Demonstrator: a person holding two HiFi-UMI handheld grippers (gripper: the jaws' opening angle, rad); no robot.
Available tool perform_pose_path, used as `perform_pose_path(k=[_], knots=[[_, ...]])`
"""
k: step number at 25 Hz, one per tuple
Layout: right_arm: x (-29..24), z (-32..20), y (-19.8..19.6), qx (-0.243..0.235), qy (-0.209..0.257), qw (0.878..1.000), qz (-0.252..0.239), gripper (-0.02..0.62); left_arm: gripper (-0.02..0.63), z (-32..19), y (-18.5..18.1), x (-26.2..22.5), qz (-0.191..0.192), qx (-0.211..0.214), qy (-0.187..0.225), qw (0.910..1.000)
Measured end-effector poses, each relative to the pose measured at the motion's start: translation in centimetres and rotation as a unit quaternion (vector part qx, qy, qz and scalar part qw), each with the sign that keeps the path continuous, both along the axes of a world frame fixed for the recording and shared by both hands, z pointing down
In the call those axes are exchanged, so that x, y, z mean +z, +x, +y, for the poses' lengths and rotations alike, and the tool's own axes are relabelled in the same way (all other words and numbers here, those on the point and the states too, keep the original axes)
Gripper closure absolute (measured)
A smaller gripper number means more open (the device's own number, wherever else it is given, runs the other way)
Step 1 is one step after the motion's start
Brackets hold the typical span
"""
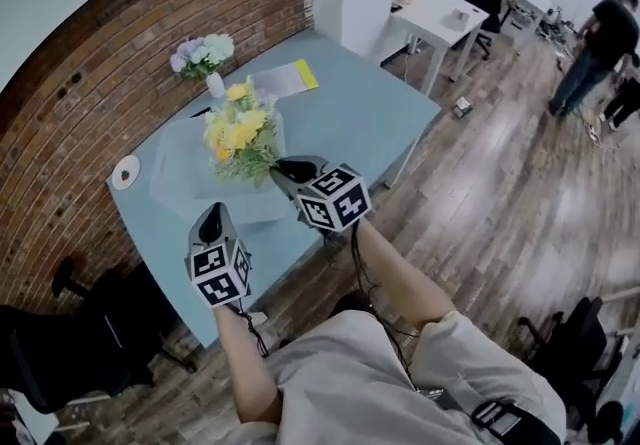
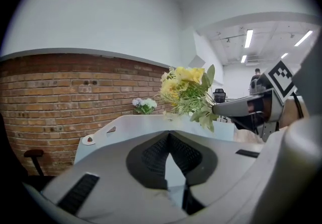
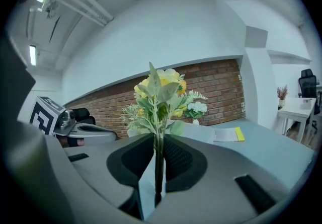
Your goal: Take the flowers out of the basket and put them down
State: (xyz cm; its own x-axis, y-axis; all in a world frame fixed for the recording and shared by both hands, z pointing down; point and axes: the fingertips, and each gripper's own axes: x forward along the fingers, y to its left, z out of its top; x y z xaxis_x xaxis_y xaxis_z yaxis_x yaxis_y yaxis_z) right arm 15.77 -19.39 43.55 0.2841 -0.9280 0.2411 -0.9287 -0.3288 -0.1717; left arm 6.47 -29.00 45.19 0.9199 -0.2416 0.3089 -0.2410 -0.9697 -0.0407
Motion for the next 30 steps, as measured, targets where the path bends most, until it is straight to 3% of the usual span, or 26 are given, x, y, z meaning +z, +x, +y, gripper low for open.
perform_pose_path(k=[4,10,18,26,30], knots=[[1.1,0.5,-4.8,0.027,-0.016,0.999,0.000,0.509,0.586,-0.5,-3.4,1.0,-0.003,0.024,-0.015,0.9996],[0.0,1.5,-8.3,0.086,-0.023,0.996,0.017,0.509,0.586,-0.7,-5.0,0.0,0.018,0.076,-0.031,0.9965],[0.8,1.9,-13.9,0.133,-0.033,0.990,0.030,0.509,0.586,0.5,-8.5,1.6,0.013,0.133,-0.053,0.9897],[2.4,4.4,-18.9,0.166,-0.037,0.985,-0.006,0.509,0.586,2.2,-13.2,3.7,-0.016,0.147,-0.074,0.9863],[2.6,7.2,-19.6,0.154,-0.054,0.986,0.018,0.509,0.586,4.2,-13.4,3.2,-0.002,0.143,-0.085,0.9860]])
